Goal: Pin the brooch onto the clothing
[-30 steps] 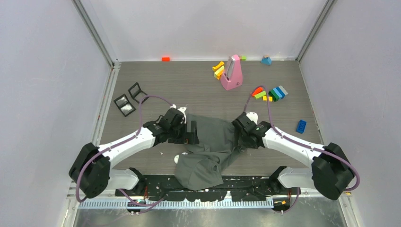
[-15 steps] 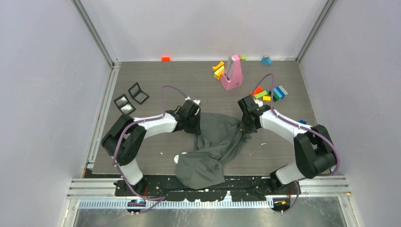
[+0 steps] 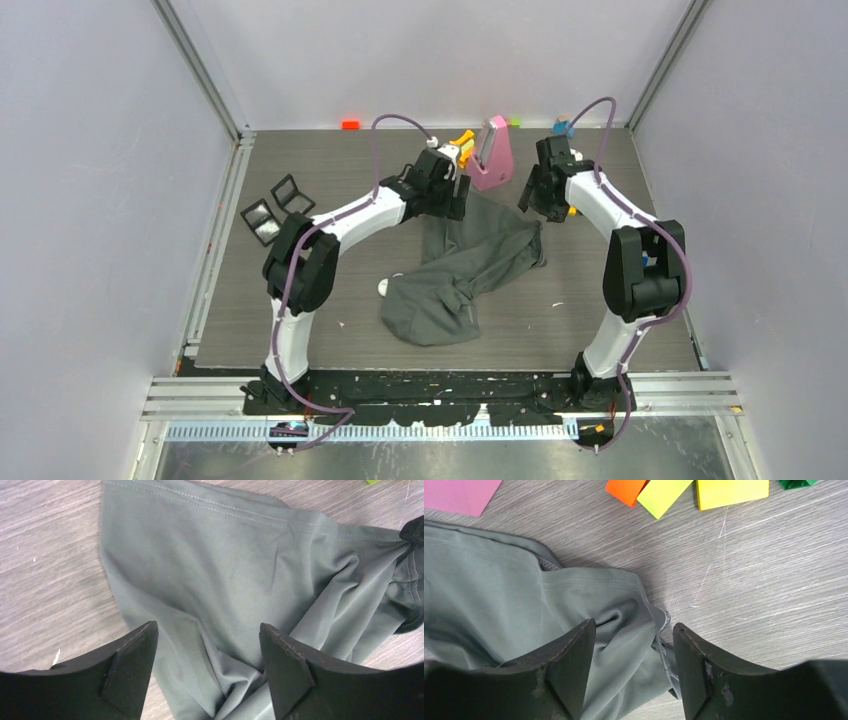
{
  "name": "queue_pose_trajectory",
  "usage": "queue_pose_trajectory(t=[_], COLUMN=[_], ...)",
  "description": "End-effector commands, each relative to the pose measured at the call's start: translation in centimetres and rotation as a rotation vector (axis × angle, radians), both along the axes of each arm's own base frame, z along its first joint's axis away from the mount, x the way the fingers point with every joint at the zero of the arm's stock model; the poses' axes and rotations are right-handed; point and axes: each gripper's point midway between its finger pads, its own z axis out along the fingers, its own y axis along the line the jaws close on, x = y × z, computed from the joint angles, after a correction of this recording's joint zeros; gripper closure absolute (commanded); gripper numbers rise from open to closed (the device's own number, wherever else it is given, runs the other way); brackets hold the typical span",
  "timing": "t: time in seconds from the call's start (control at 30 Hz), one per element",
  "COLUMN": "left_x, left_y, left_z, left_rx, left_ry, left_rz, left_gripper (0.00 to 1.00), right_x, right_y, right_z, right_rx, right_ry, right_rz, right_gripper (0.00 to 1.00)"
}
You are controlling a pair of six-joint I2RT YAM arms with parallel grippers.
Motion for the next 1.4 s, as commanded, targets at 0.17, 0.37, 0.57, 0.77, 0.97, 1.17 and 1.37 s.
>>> queue_pose_trajectory(t=[0.17, 0.37, 0.57, 0.77, 0.97, 1.17, 1.37], left_x=[-10.7, -18.3, -20.0, -21.1, -20.9, -21.0, -19.5], left_y=[-0.1, -0.1, 0.9, -0.3, -2.0, -1.3, -0.4], left_z=[2.9, 1.0, -1.1, -2.5, -3.2, -5.9, -0.3], left_rx=[0.096, 0.18, 0.263, 0.273, 0.272, 0.348, 0.188], left_ry=[-0.038, 0.01, 0.016, 0.024, -0.004, 0.011, -0.091], left_rz=[-0.082, -0.016, 0.032, -0.01, -0.027, -0.028, -0.02], left_gripper=[0.12, 0.08, 0.12, 0.25, 0.28, 0.65, 1.0], right_x=[-4.4, -8.2, -11.2, -13.2, -14.1, -14.7, -15.5], right_y=[3.2, 2.7, 3.3, 3.4, 3.2, 3.1, 4.0], right_z=[1.5, 0.9, 1.4, 2.1, 2.6, 2.7, 4.0], right_rx=[0.19, 0.185, 0.21, 0.222, 0.219, 0.219, 0.267], right_ry=[0.031, 0.057, 0.037, 0.012, -0.001, 0.001, -0.031], right_rz=[0.111, 0.081, 0.093, 0.099, 0.1, 0.106, 0.176], right_gripper=[0.28, 0.31, 0.34, 0.35, 0.35, 0.35, 0.34])
